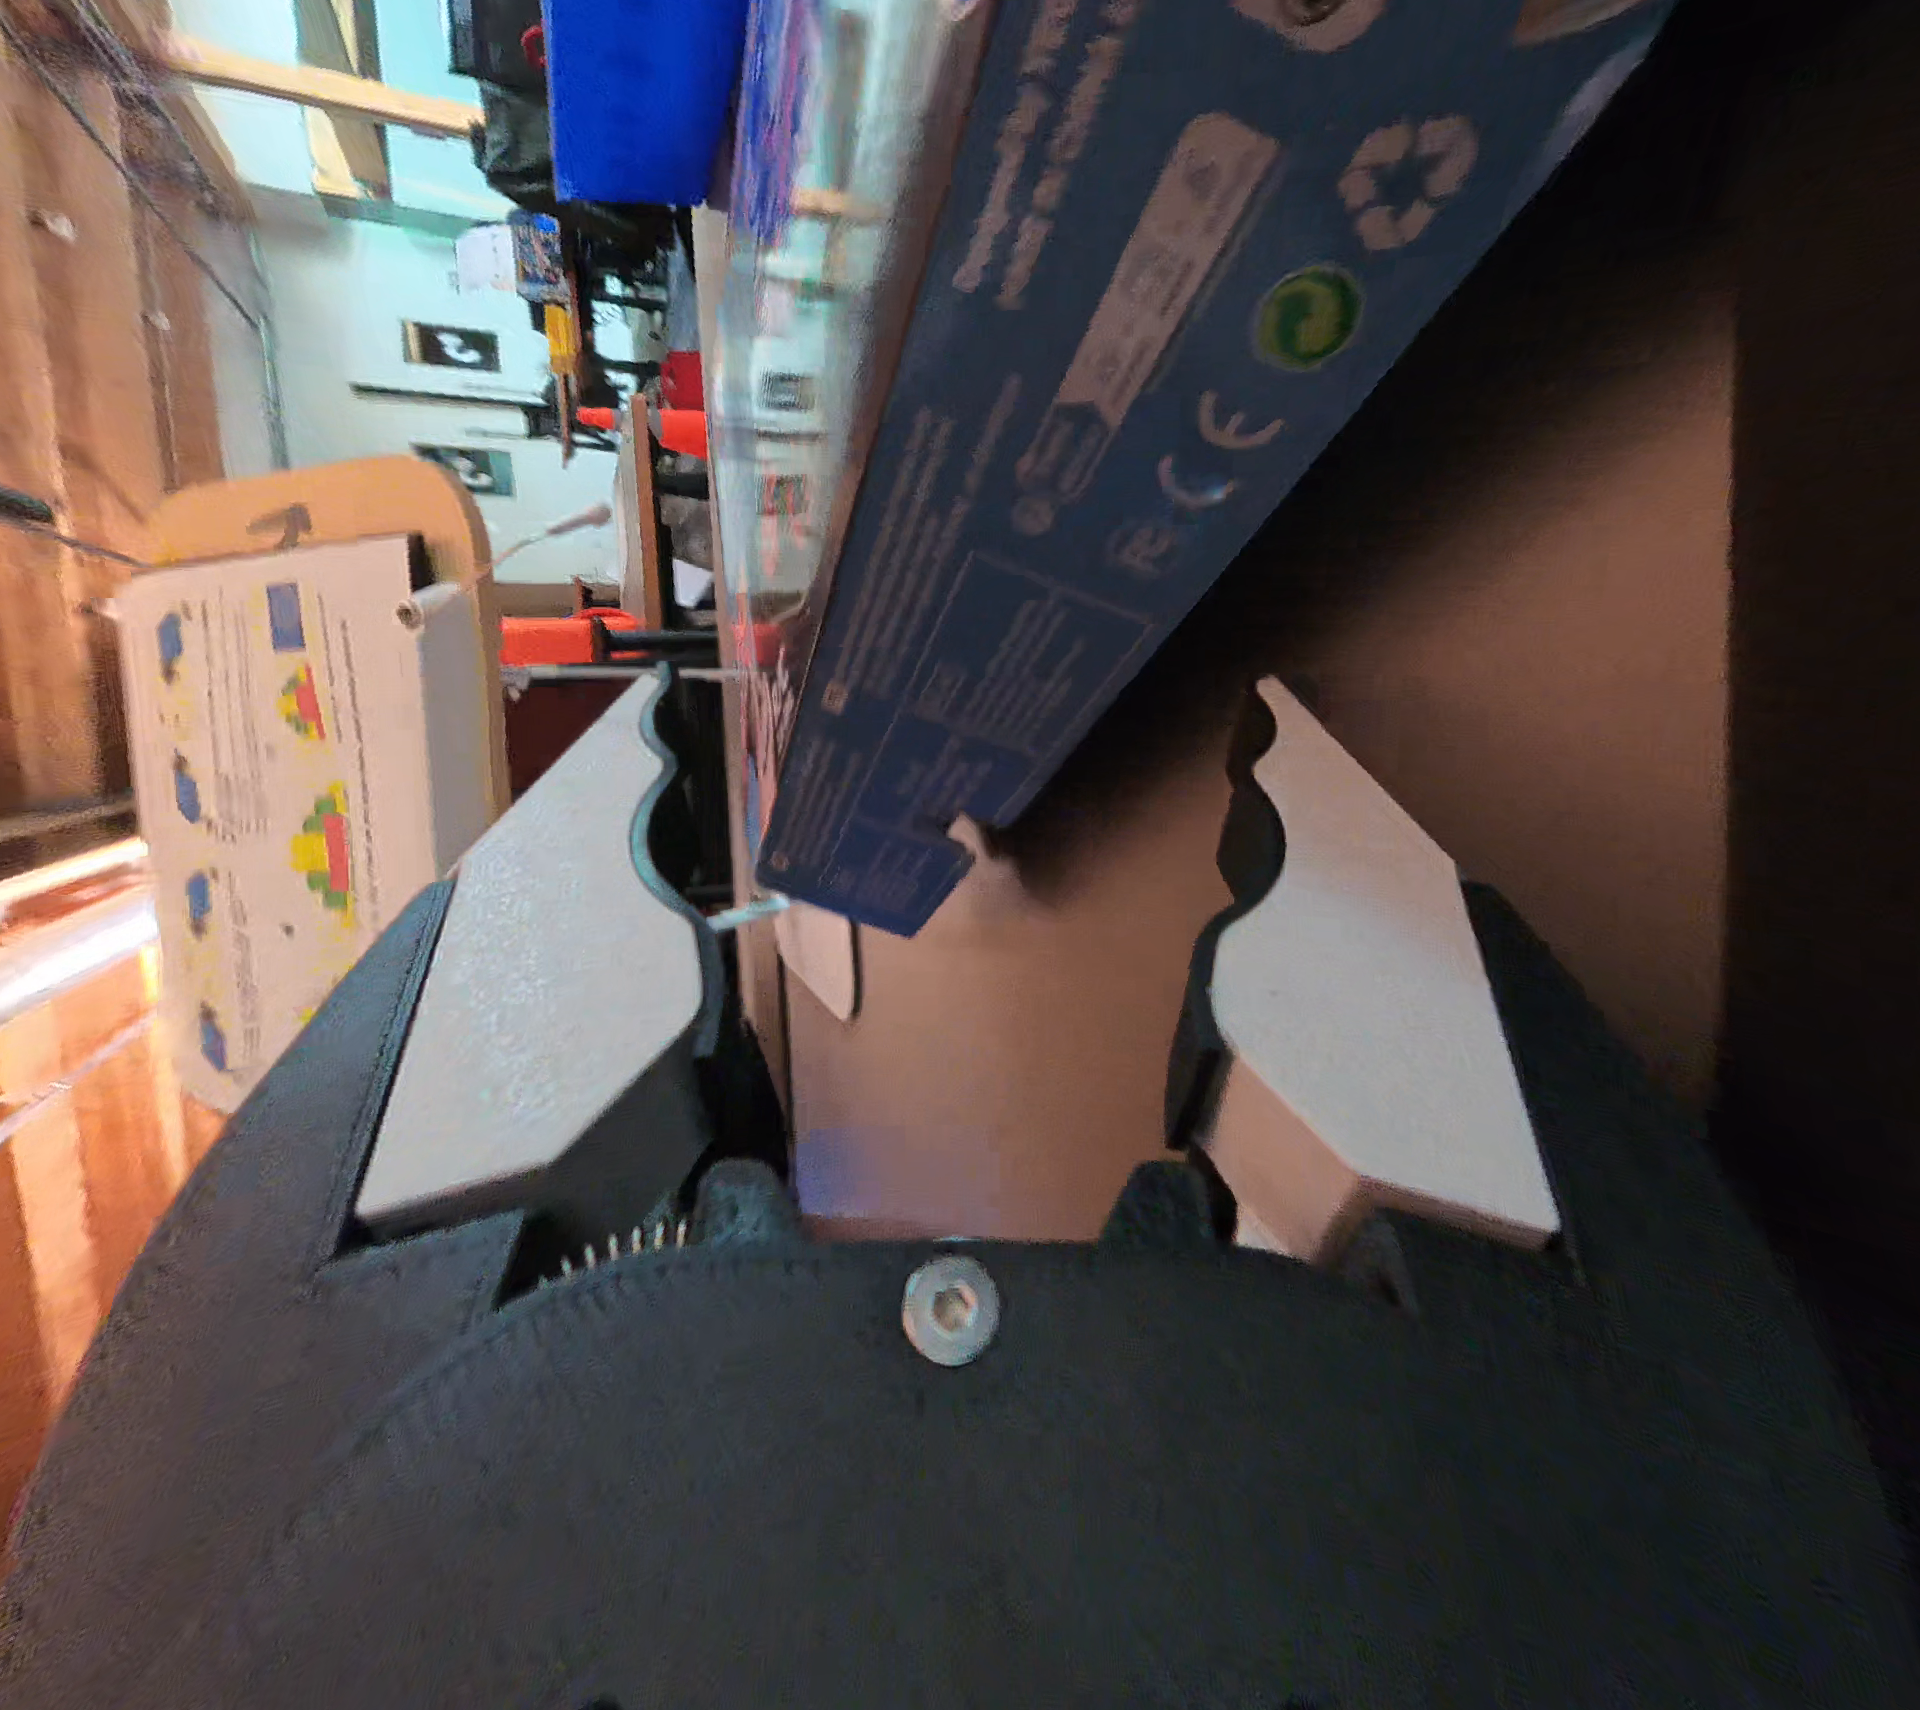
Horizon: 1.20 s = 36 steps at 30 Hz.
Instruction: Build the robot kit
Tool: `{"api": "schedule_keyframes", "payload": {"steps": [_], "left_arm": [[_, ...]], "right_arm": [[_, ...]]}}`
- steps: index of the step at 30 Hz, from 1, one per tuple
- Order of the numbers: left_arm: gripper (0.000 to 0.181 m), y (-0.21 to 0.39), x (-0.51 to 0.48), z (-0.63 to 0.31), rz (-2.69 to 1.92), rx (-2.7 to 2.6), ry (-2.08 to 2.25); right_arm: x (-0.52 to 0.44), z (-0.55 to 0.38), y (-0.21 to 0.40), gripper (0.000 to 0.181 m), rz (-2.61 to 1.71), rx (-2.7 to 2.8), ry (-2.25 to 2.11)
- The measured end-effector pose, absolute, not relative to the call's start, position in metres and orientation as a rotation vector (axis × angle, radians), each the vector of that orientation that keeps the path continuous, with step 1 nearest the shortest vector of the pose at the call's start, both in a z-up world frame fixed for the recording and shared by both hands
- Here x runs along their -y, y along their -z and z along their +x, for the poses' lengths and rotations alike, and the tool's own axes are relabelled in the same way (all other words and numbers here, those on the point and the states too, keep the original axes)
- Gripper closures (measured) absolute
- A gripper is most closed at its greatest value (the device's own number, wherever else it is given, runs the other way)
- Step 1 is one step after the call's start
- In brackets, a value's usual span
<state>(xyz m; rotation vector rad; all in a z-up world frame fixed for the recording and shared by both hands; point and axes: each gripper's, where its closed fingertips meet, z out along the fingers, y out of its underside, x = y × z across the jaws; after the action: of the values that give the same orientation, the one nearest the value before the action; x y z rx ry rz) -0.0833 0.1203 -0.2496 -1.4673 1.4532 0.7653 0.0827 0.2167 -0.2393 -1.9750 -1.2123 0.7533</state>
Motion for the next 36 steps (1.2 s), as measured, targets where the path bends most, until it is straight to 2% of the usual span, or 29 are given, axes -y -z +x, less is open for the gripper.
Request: {"api": "schedule_keyframes", "payload": {"steps": [3,5,10,13,14,16,19,22,24,27,32,36], "left_arm": [[0.095,0.259,-0.131,-0.072,-1.401,-1.523,-0.829],[0.114,0.26,-0.134,-0.057,-1.308,-1.567,-0.86],[0.113,0.263,-0.136,-0.056,-1.384,-1.592,-0.913],[0.114,0.263,-0.125,-0.046,-1.458,-1.621,-0.886],[0.116,0.261,-0.121,-0.039,-1.479,-1.612,-0.855],[0.119,0.26,-0.113,-0.028,-1.532,-1.618,-0.849],[0.122,0.258,-0.097,-0.004,-1.593,-1.63,-0.786],[0.132,0.255,-0.083,0.023,-1.587,-1.673,-0.771],[0.141,0.252,-0.074,0.034,-1.617,-1.686,-0.715],[0.159,0.238,-0.072,0.032,-1.686,-1.658,-0.666],[0.171,0.178,-0.088,0.018,-1.742,-1.525,-0.649],[0.174,0.125,-0.111,0.008,-1.793,-1.5,-0.605]], "right_arm": [[-0.224,0.073,0.24,0.107,-1.935,1.244,-0.794],[-0.231,0.064,0.239,0.113,-1.904,1.29,-0.811],[-0.252,0.042,0.24,0.122,-1.858,1.416,-0.836],[-0.261,0.031,0.243,0.12,-1.839,1.5,-0.834],[-0.267,0.03,0.241,0.122,-1.807,1.511,-0.823],[-0.273,0.028,0.238,0.14,-1.744,1.53,-0.831],[-0.277,0.021,0.237,0.145,-1.68,1.598,-0.855],[-0.283,0.006,0.239,0.147,-1.62,1.682,-0.858],[-0.28,-0.012,0.236,0.155,-1.532,1.706,-0.848],[-0.274,-0.039,0.226,0.16,-1.394,1.681,-0.821],[-0.261,-0.041,0.172,0.155,-1.303,1.494,-0.929],[-0.27,0.011,0.102,0.149,-1.269,1.176,-1.01]]}}
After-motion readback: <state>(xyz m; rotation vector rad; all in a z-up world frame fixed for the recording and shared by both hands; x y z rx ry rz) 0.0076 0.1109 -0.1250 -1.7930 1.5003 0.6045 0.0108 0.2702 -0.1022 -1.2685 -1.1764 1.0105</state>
